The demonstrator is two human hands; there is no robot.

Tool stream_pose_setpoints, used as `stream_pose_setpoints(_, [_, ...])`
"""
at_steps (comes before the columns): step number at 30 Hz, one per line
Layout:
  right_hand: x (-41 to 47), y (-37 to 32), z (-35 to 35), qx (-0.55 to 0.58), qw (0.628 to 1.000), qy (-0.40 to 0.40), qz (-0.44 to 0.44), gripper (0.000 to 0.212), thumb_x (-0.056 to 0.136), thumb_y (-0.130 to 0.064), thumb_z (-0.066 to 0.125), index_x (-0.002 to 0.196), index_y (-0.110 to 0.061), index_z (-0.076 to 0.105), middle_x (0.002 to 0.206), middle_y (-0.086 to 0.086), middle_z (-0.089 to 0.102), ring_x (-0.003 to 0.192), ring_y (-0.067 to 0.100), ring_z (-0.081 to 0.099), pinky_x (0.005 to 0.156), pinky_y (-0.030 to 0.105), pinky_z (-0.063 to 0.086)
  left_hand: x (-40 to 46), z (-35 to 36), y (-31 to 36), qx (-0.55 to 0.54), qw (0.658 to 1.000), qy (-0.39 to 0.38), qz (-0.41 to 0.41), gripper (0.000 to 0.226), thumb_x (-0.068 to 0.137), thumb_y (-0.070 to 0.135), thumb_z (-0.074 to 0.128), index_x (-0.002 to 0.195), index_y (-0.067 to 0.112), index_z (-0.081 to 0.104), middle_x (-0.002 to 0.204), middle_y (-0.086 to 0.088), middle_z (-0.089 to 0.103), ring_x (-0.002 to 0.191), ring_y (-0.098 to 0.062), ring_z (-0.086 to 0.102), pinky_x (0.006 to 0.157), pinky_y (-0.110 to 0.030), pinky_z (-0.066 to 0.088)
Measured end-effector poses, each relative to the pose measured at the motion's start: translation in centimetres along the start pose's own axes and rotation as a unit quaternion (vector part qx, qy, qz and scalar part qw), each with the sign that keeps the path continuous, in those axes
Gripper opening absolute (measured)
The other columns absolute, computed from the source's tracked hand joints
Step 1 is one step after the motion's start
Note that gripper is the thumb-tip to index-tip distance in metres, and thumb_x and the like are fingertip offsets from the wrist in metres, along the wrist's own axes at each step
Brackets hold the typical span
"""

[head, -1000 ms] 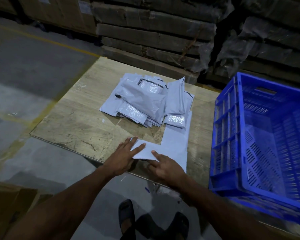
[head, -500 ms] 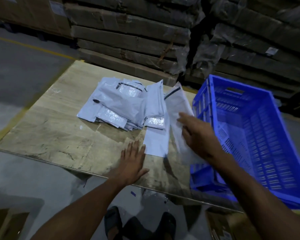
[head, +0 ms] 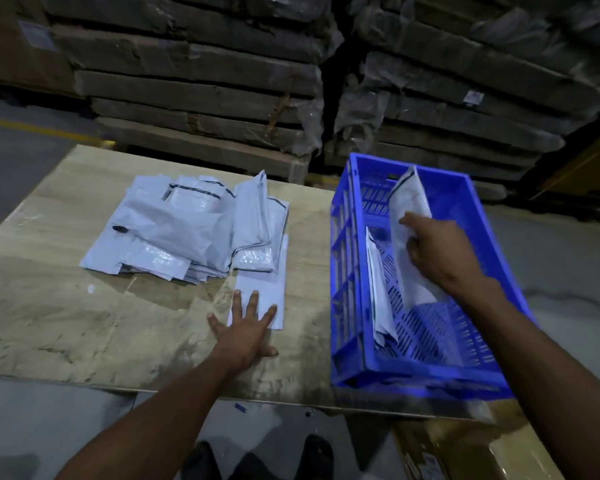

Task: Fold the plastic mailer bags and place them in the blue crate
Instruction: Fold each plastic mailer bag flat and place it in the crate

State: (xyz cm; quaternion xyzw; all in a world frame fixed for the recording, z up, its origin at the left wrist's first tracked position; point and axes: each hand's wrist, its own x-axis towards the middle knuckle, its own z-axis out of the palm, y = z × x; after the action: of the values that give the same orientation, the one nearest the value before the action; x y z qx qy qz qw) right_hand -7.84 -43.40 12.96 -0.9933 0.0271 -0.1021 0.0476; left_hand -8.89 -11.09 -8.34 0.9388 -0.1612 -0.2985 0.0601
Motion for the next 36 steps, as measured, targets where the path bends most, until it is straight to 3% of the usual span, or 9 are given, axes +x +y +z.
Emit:
stream_pose_setpoints(4, [-2.0,2.7,5.5,-0.085,0.980,-0.174,0.056,0.038,0.088,-0.003,0.051,0.124,-0.013,0.058,0.114,0.019,0.065,0.099,0.041,0.064,0.076,0.044,0.052,0.2,-0.4,0.5,0.000,1.000,-0.022,-0.013,0.099,0.090,0.064,0.066,0.162,0.048,0.001,0.168,0.002,-0.031,0.152,-0.034,-0.034,0.108,-0.085,0.003])
stream_pose_setpoints(7, [-2.7,3.4,8.4,-0.081,0.970,-0.228,0.027,0.018,0.100,-0.015,0.045,0.115,-0.010,0.055,0.118,0.014,0.062,0.103,0.038,0.063,0.080,0.043,0.053,0.2,-0.5,0.6,0.000,1.000,-0.024,-0.020,0.101,0.088,0.065,0.068,0.162,0.049,0.000,0.168,0.002,-0.031,0.152,-0.033,-0.032,0.107,-0.085,0.004])
stream_pose_setpoints(11, [-3.5,3.0,10.9,-0.006,0.974,-0.227,0.024,0.061,0.101,-0.063,0.027,0.116,-0.008,0.050,0.118,0.019,0.060,0.101,0.037,0.062,0.074,0.040,0.044,0.3,-0.3,0.5,0.007,0.999,-0.022,-0.023,0.103,0.086,0.066,0.068,0.161,0.050,0.000,0.168,0.003,-0.031,0.153,-0.033,-0.031,0.107,-0.085,0.005])
stream_pose_setpoints(14, [-3.6,2.3,11.9,0.020,0.974,-0.226,0.030,0.076,0.091,-0.077,0.024,0.121,-0.009,0.042,0.120,0.022,0.056,0.100,0.042,0.062,0.077,0.047,0.049,0.2,-0.5,0.6,0.009,0.999,-0.023,-0.026,0.104,0.086,0.066,0.069,0.161,0.049,-0.001,0.168,0.003,-0.031,0.153,-0.033,-0.031,0.107,-0.085,0.006])
stream_pose_setpoints(19, [-3.1,1.5,12.3,0.071,0.973,-0.217,0.039,0.059,0.102,-0.044,0.049,0.138,0.001,0.036,0.124,0.025,0.052,0.110,0.044,0.057,0.081,0.046,0.041,0.2,-0.6,0.6,0.007,1.000,-0.018,-0.025,0.105,0.085,0.066,0.070,0.161,0.050,0.000,0.169,0.003,-0.030,0.154,-0.032,-0.029,0.108,-0.085,0.007])
stream_pose_setpoints(22, [-3.0,1.0,12.4,0.114,0.975,-0.180,0.070,0.030,0.094,-0.022,0.057,0.111,0.000,0.045,0.088,0.016,0.054,0.087,0.043,0.059,0.064,0.040,0.033,0.2,-0.6,0.6,0.006,1.000,-0.017,-0.023,0.105,0.085,0.066,0.070,0.161,0.050,0.000,0.169,0.003,-0.030,0.154,-0.032,-0.029,0.108,-0.085,0.007])
stream_pose_setpoints(24, [-2.9,0.6,12.2,0.134,0.974,-0.162,0.085,0.027,0.089,-0.016,0.059,0.107,0.000,0.046,0.077,0.012,0.052,0.075,0.038,0.056,0.059,0.038,0.029,0.1,-0.6,0.6,0.004,1.000,-0.017,-0.021,0.104,0.085,0.065,0.070,0.162,0.050,0.000,0.169,0.003,-0.030,0.154,-0.032,-0.030,0.108,-0.085,0.006])
stream_pose_setpoints(31, [-3.1,0.6,11.4,0.173,0.977,-0.114,0.048,0.061,0.087,-0.036,0.047,0.134,0.003,0.052,0.100,0.025,0.067,0.089,0.042,0.063,0.072,0.043,0.045,0.2,-0.5,0.5,0.000,1.000,-0.017,-0.020,0.104,0.086,0.062,0.071,0.162,0.049,0.000,0.168,0.004,-0.031,0.153,-0.031,-0.031,0.108,-0.084,0.004])
stream_pose_setpoints(36, [-3.6,2.4,12.0,0.160,0.984,-0.067,0.042,0.048,0.092,-0.013,0.046,0.136,0.003,0.053,0.111,0.030,0.067,0.093,0.047,0.066,0.074,0.047,0.050,0.3,-0.4,0.4,-0.001,1.000,-0.017,-0.022,0.105,0.086,0.062,0.071,0.161,0.050,0.000,0.168,0.004,-0.031,0.153,-0.031,-0.031,0.108,-0.085,0.004])
